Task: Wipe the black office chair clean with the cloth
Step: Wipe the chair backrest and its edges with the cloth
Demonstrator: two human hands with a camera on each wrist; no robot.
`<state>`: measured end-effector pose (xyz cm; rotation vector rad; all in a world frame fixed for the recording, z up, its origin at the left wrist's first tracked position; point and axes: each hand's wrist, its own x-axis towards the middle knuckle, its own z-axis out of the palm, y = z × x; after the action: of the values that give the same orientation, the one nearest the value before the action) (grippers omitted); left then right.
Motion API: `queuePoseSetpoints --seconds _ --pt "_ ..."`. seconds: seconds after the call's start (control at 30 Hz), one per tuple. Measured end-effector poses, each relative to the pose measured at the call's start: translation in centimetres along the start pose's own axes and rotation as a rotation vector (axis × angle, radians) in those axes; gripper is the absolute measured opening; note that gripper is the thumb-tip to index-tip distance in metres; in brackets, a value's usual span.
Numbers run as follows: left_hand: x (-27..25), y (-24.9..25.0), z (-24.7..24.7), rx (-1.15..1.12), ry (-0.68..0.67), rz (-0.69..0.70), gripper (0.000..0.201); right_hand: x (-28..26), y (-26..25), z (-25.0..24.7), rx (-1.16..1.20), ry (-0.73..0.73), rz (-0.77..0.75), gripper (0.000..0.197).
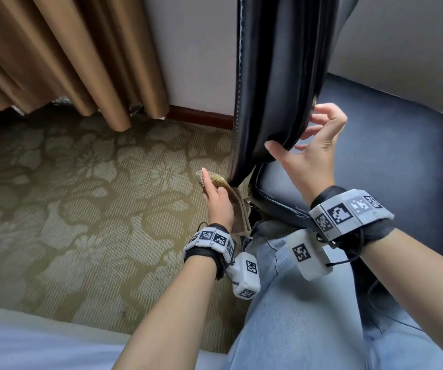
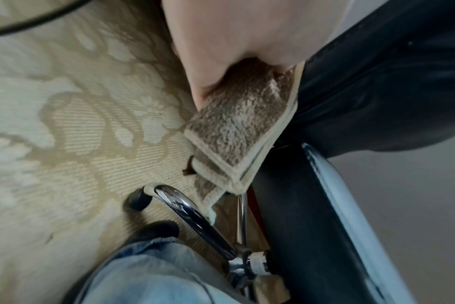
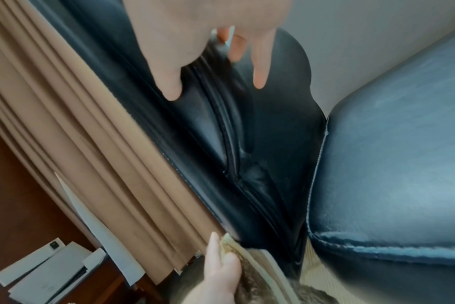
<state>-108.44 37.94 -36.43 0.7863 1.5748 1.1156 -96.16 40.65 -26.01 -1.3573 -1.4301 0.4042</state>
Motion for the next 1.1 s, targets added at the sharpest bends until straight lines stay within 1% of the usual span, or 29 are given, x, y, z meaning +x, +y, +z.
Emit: queuePoseSetpoints --seconds 0.03,0.1,0.2,0.27,0.33,0.4,0.57,0.63,0.73,0.83,0.93,1.0,1.1 --pt "0.0 0.0 0.0 0.024 -0.001 -0.001 0.06 0.3 -0.1 0.1 0.029 0.006 0.018 0.065" --pt "-0.2 0.1 0.0 0.068 -0.001 0.046 0.058 0.5 -0.1 0.2 0.071 0.01 0.049 0.069" --pt "-1.0 0.6 0.5 0.083 0.044 0.191 0.058 0.5 0.4 0.2 0.071 -0.007 0.047 0.078" --pt "-1.4 1.3 1.0 0.052 0.096 0.288 0.059 0.8 0.6 0.3 0.063 -0.01 0.027 0.079" --pt "-1.3 1.8 1.4 0.025 0.126 0.349 0.06 1.1 0.6 0.5 0.065 -0.006 0.025 0.08" --pt "-0.8 1.9 1.5 0.026 0.115 0.316 0.06 1.3 0.6 0.8 0.072 -0.007 0.045 0.08" --pt "1.5 -0.1 0.9 0.011 0.026 0.024 0.057 1.4 0.9 1.0 0.039 -0.025 0.041 0.083" --pt "1.9 -0.9 0.7 0.03 0.008 -0.038 0.058 1.4 1.0 1.0 0.038 -0.024 0.044 0.082" --pt "1.9 -1.4 0.7 0.039 0.001 -0.029 0.061 1.4 1.2 1.0 0.049 -0.018 0.032 0.081" --pt "2.0 -2.0 0.8 -0.011 0.0 -0.064 0.061 1.3 1.2 0.9 0.054 -0.023 0.027 0.08" --pt "2.4 -2.9 0.8 -0.019 0.007 -0.053 0.061 1.3 0.7 0.9 0.054 -0.013 0.041 0.08" --pt "2.6 -3.4 0.8 -0.02 0.002 -0.078 0.062 1.2 0.4 1.0 0.053 -0.013 0.043 0.08" --pt "2.7 -3.1 1.3 -0.056 0.029 -0.077 0.063 1.3 0.3 1.0 0.047 -0.008 0.052 0.08"
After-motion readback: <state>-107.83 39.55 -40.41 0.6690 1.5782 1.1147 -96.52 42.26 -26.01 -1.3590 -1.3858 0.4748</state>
